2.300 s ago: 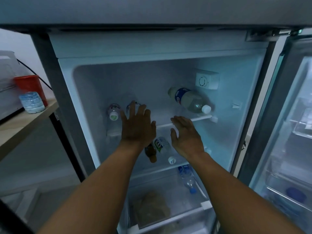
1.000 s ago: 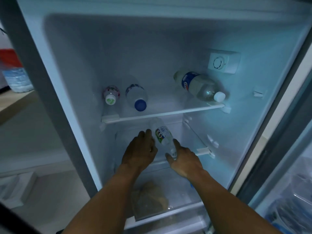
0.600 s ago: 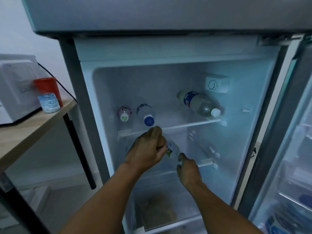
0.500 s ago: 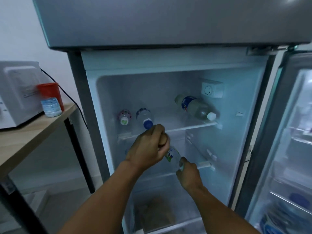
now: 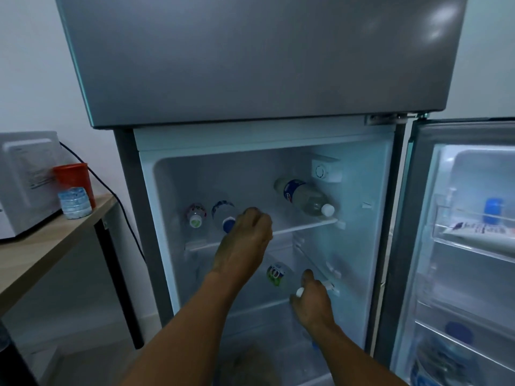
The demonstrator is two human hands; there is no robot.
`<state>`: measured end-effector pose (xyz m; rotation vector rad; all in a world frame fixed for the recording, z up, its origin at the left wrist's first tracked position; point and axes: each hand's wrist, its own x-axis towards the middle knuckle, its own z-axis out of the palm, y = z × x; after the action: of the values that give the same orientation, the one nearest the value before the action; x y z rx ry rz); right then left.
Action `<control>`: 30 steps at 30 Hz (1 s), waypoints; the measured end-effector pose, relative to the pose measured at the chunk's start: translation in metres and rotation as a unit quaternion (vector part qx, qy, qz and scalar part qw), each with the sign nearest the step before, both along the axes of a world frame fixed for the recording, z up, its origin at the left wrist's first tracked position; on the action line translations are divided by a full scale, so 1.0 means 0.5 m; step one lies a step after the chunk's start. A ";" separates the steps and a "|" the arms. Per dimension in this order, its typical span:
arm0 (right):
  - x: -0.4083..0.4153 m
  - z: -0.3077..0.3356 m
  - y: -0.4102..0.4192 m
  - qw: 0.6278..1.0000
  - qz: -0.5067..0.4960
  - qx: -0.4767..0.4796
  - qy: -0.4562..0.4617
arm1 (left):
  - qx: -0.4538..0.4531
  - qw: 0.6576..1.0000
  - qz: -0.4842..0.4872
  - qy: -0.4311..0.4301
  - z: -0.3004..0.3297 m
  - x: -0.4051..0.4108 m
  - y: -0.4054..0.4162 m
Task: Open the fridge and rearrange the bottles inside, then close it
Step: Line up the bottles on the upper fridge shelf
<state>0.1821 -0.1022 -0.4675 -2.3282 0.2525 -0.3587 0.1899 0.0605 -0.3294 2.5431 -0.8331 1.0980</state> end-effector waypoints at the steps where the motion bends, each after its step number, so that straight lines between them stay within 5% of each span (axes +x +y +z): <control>1: -0.002 0.004 -0.002 0.999 0.005 -0.019 -0.025 | 0.016 1.000 0.025 0.000 -0.010 0.006 -0.002; 8: 0.002 0.111 -0.008 0.966 -0.014 0.018 -0.257 | 0.066 0.986 0.143 -0.057 -0.032 0.075 -0.011; 18: -0.023 0.295 -0.047 0.874 -0.122 0.040 -0.469 | 0.075 0.963 0.238 0.102 -0.006 0.123 -0.012; 26: -0.034 0.390 -0.034 0.819 -0.168 0.054 -0.546 | 0.033 0.969 0.221 0.110 -0.037 0.106 0.025; 30: -0.017 0.356 0.001 0.855 -0.090 0.068 -0.506 | 0.042 0.972 0.202 0.109 -0.049 0.098 0.042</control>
<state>0.1739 -0.1015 -0.2895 -1.6852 -0.0377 -1.5221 0.2391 0.0816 -0.3539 2.9201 -0.3187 0.8716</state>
